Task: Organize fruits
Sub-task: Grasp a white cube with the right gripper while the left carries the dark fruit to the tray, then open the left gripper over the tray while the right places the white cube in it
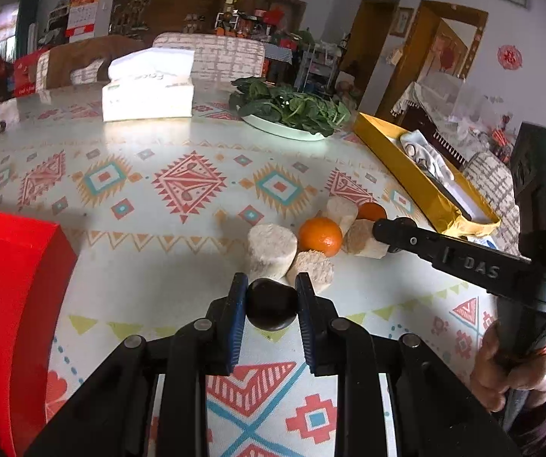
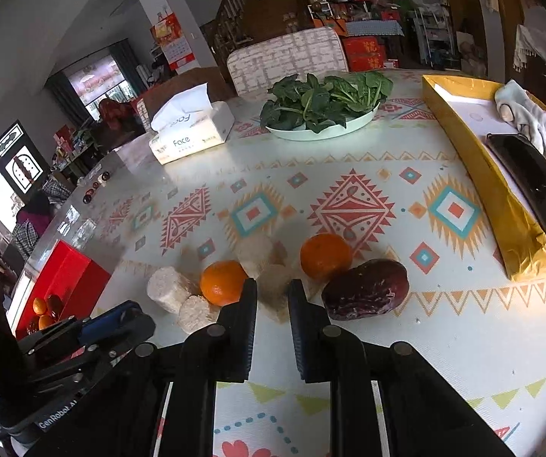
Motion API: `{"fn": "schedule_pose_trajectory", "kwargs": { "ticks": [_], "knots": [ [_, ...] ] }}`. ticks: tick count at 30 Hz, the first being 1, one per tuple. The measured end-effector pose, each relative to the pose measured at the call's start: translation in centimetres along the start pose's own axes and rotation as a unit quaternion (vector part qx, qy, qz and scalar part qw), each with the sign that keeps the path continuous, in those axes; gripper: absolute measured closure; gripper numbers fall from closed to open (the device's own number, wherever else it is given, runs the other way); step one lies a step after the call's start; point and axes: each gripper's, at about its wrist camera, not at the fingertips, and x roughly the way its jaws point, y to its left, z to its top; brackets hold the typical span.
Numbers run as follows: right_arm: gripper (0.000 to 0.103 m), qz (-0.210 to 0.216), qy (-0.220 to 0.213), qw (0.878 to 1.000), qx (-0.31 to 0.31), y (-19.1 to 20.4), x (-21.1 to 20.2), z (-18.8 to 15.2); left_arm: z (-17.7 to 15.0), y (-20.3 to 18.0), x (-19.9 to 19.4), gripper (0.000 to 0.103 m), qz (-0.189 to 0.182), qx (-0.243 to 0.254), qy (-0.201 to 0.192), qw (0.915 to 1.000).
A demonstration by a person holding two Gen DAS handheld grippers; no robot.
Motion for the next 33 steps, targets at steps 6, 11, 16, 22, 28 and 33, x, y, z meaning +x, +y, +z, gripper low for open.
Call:
{"fn": "schedule_pose_trajectory", "kwargs": {
  "ticks": [6, 11, 16, 22, 28, 33],
  "knots": [
    [0.055, -0.048, -0.002, 0.998, -0.035, 1.1, 0.9, -0.3, -0.4, 0.7, -0.8, 0.078, -0.003, -0.021, -0.010, 0.9997],
    [0.060, -0.070, 0.026, 0.996, -0.054, 1.8, 2.8, -0.3, -0.7, 0.7, -1.4, 0.078, -0.006, -0.024, -0.016, 0.9996],
    [0.065, -0.079, 0.016, 0.996, -0.047, 1.6, 1.8, -0.7, -1.2, 2.6, -4.7, 0.078, -0.013, -0.057, -0.040, 0.9975],
    [0.065, -0.032, -0.015, 0.998, -0.055, 4.6, -2.1, -1.4, -2.0, 8.3, -11.8, 0.078, 0.037, -0.107, -0.089, 0.9896],
    [0.065, 0.054, -0.003, 0.993, -0.103, 12.0, -2.7, -1.6, -4.9, 15.7, -16.2, 0.078, 0.131, -0.186, -0.097, 0.9691],
    [0.065, 0.110, 0.042, 0.982, -0.149, 19.3, 0.3, -2.4, -6.6, 19.1, -16.7, 0.078, 0.152, -0.221, -0.085, 0.9596]
  ]
}}
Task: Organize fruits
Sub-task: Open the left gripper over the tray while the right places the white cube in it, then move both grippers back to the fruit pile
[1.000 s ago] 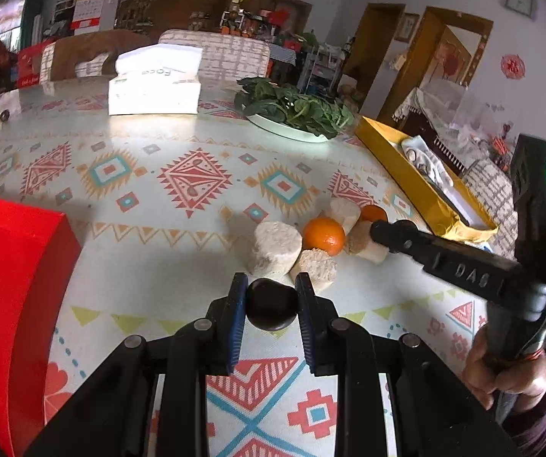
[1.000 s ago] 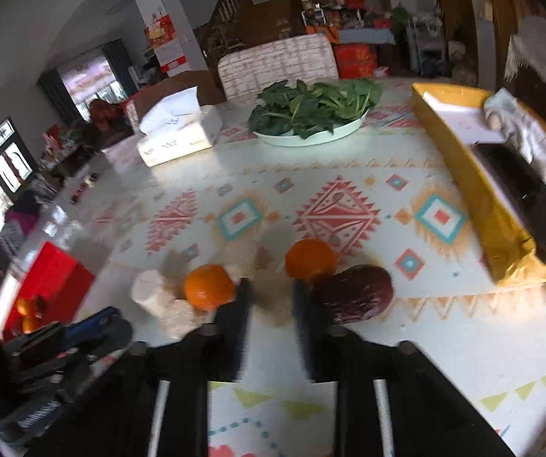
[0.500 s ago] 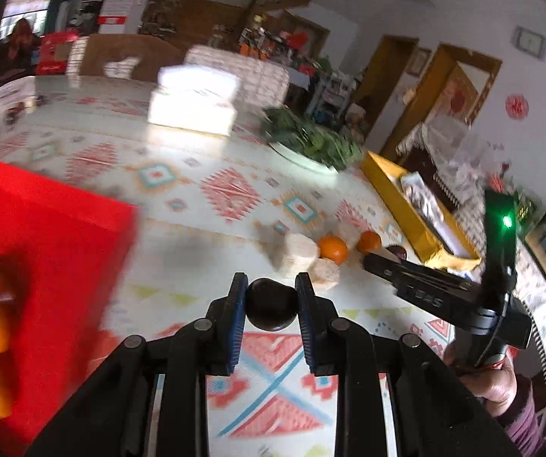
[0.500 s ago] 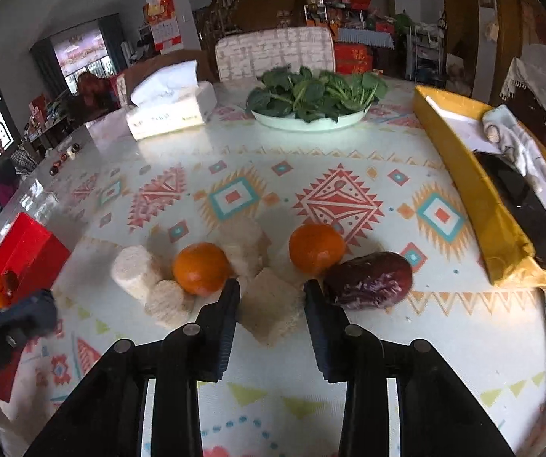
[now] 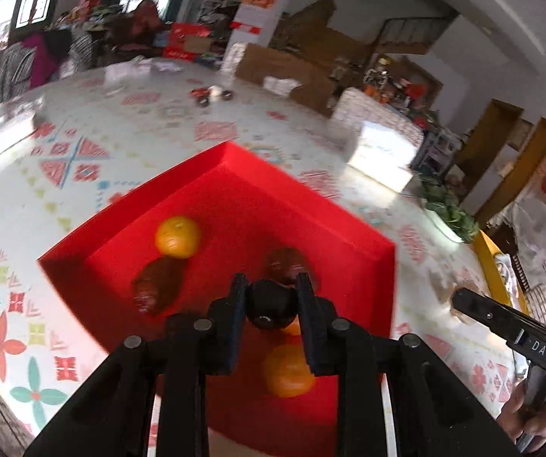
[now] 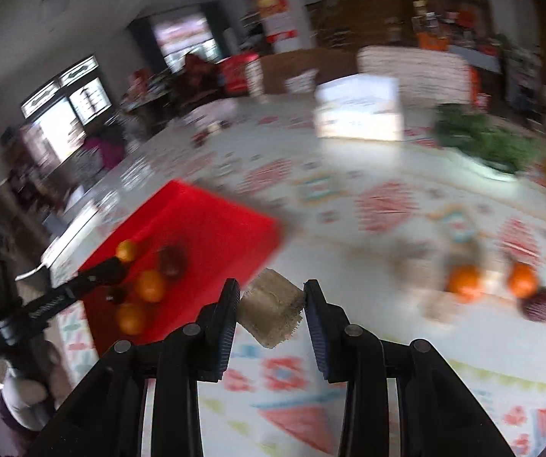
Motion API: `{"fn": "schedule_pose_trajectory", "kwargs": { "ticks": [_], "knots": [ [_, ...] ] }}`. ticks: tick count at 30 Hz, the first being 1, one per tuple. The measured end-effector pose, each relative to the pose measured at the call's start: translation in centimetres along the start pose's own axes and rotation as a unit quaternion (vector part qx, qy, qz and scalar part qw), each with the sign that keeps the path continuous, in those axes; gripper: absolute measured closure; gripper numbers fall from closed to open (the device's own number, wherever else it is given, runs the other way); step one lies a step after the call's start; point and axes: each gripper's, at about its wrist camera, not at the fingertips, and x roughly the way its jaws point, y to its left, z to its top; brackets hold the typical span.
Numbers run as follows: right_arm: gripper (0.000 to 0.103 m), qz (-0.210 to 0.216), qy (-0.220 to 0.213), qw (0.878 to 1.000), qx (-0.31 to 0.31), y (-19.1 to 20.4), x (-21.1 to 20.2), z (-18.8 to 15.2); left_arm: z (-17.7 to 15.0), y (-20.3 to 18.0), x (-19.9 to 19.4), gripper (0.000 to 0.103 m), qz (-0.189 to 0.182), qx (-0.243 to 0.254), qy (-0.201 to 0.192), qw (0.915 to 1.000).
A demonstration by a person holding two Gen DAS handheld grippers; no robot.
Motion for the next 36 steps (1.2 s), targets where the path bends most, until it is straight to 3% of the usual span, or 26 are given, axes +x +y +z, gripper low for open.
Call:
{"fn": "schedule_pose_trajectory", "kwargs": {
  "ticks": [4, 8, 10, 12, 17, 29, 33, 36],
  "knots": [
    [0.065, 0.020, 0.033, 0.999, -0.026, 4.2, 4.1, 0.8, -0.1, 0.7, 0.9, 0.078, 0.009, 0.005, 0.016, 0.9998],
    [0.065, 0.010, 0.063, 0.997, -0.042, 6.2, 7.5, 1.2, -0.4, 1.0, 1.0, 0.077, 0.007, 0.007, 0.020, 0.9997],
    [0.065, 0.000, 0.074, 0.996, -0.049, 6.8, 8.9, 1.3, -0.4, 1.0, 1.0, 0.072, -0.002, 0.006, 0.021, 0.9998],
    [0.064, -0.004, 0.083, 0.995, -0.047, 6.8, 10.0, 1.5, -0.5, 1.2, 0.6, 0.059, -0.006, 0.005, 0.017, 0.9998],
    [0.062, -0.001, 0.085, 0.996, -0.024, 6.4, 11.1, 1.7, -0.1, 1.4, -0.7, 0.055, -0.012, 0.001, 0.001, 0.9999],
    [0.052, -0.013, 0.019, 1.000, -0.002, 2.8, 4.5, 1.5, -0.4, -1.6, -2.2, 0.045, -0.021, 0.018, -0.003, 0.9996],
    [0.052, -0.033, 0.000, 0.999, 0.023, -1.0, 1.2, 0.8, -1.0, -3.6, -2.4, 0.044, -0.026, 0.038, 0.003, 0.9989],
    [0.052, -0.060, -0.018, 0.997, 0.049, -5.2, -1.8, 0.1, -1.5, -5.2, -2.6, 0.037, -0.033, 0.052, 0.005, 0.9981]
  ]
}}
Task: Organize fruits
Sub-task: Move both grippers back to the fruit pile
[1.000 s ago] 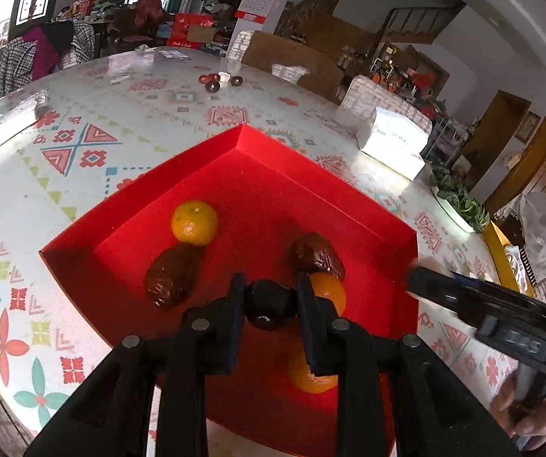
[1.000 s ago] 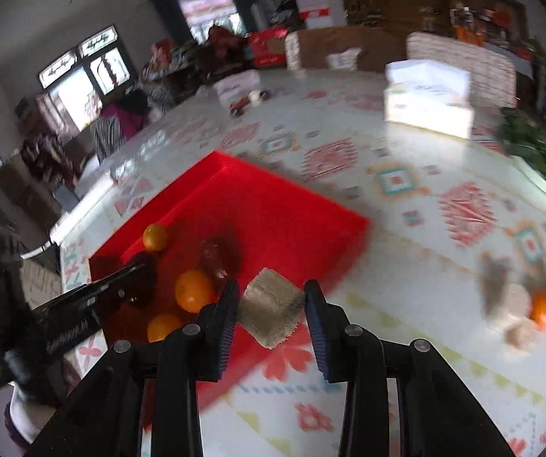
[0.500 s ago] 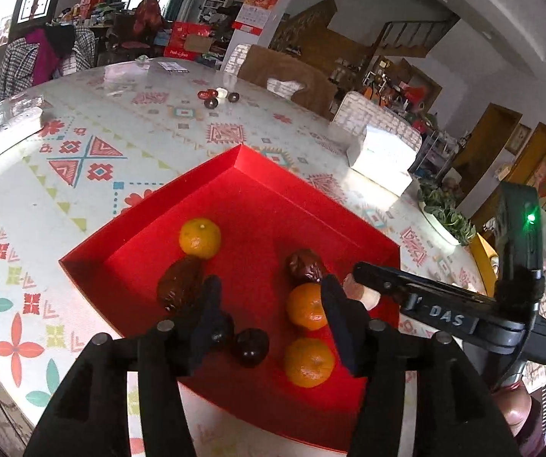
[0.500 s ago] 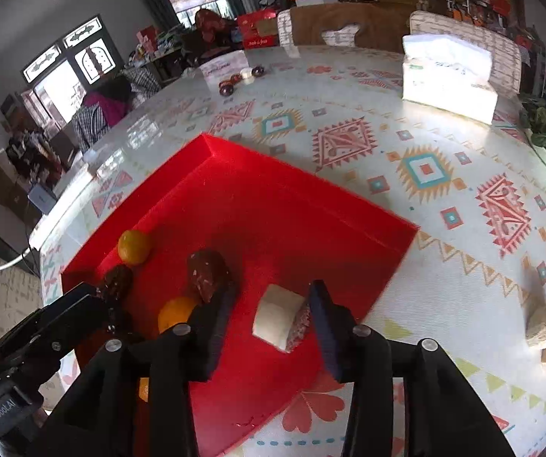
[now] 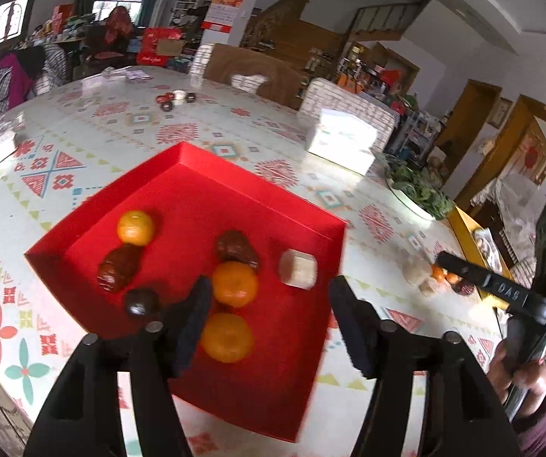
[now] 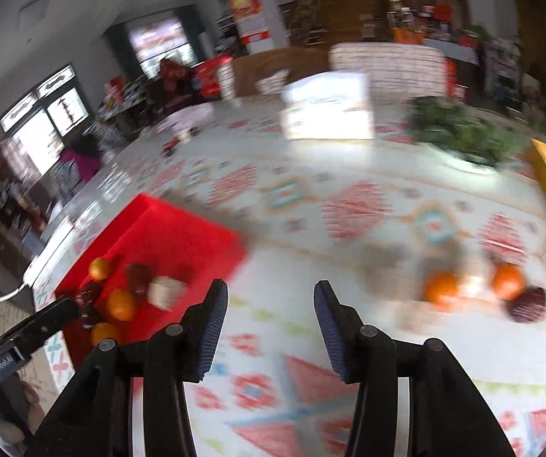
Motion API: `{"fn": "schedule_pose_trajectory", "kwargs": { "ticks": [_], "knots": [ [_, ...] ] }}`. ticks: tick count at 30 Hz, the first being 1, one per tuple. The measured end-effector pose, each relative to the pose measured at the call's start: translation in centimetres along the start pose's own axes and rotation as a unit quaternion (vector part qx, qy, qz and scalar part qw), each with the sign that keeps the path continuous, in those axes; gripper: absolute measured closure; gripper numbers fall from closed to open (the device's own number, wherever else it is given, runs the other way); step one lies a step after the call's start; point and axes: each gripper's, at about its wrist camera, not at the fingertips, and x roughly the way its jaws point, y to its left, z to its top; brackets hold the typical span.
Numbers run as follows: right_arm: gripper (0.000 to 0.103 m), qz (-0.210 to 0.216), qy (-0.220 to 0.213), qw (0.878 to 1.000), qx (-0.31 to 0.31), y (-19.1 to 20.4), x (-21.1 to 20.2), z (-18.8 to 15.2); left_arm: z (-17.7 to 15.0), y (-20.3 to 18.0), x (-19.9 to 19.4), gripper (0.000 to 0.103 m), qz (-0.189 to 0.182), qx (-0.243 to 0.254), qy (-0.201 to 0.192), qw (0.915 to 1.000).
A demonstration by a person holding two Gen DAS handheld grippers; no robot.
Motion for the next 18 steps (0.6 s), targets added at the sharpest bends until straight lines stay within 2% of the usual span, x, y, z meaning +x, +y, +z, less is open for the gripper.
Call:
{"fn": "schedule_pose_trajectory", "kwargs": {
  "ticks": [4, 9, 12, 18],
  "knots": [
    [0.051, -0.053, -0.027, 0.997, 0.041, -6.6, -3.9, -0.4, -0.4, -2.4, 0.4, 0.036, -0.012, 0.021, 0.007, 0.9997],
    [0.050, -0.103, -0.040, 0.989, 0.102, -14.0, -7.2, -1.4, -1.5, -6.1, 2.3, 0.036, -0.033, 0.051, 0.035, 0.9975],
    [0.050, -0.121, -0.034, 0.985, 0.119, -16.2, -7.2, -1.8, -2.2, -8.0, 3.1, 0.036, -0.040, 0.069, 0.049, 0.9956],
    [0.050, -0.120, -0.010, 0.982, 0.146, -18.6, -4.3, -1.6, -2.7, -10.5, 3.8, 0.036, -0.036, 0.093, 0.060, 0.9932]
  ]
}}
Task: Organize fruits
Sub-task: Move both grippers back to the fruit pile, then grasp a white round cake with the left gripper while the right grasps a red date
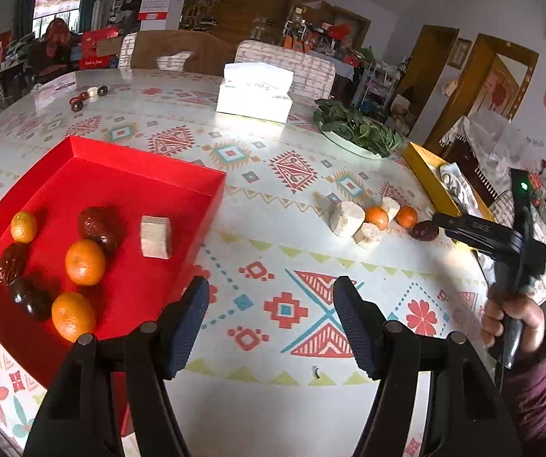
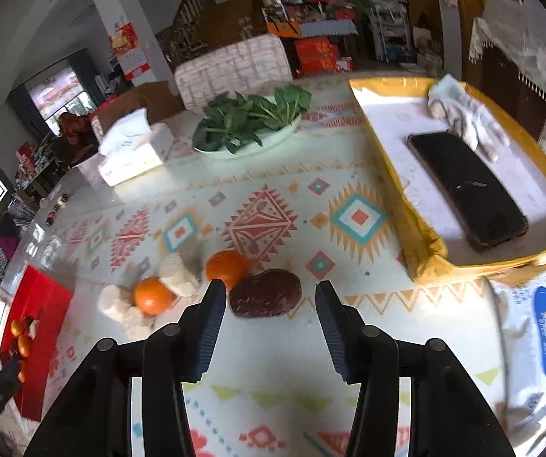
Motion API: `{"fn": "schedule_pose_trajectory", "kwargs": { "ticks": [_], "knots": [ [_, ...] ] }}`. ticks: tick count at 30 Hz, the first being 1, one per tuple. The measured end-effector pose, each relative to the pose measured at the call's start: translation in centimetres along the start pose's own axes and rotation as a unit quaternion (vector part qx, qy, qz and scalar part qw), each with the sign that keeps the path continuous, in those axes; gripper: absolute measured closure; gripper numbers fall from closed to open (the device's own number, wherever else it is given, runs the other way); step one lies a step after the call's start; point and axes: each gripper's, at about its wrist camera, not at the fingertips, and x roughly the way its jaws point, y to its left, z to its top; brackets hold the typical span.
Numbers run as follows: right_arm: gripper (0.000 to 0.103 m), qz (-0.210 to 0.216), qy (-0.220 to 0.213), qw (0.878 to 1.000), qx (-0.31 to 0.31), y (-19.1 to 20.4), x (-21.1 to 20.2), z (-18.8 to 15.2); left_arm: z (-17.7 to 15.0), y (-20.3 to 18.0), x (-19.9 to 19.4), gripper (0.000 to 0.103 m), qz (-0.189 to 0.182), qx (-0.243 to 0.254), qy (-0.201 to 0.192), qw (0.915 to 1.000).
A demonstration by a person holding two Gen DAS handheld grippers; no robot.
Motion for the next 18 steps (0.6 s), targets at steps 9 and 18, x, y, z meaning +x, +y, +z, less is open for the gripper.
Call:
{"fn": "schedule_pose_trajectory", "kwargs": {
  "ticks": [9, 18],
  "knots": [
    [0.050, 0.007, 0.017, 1.000, 0.000, 0.3, 3.2, -0.3, 1.4, -1.4, 2.7, 0.036, 0.000, 0.010, 0.007, 0.9999],
    [0.065, 0.034, 0.015, 0.999, -0.016, 1.2, 2.5, -1.0, 5.0, -3.4, 8.9, 0.036, -0.048, -0.010, 0.037, 0.9981]
  ]
}}
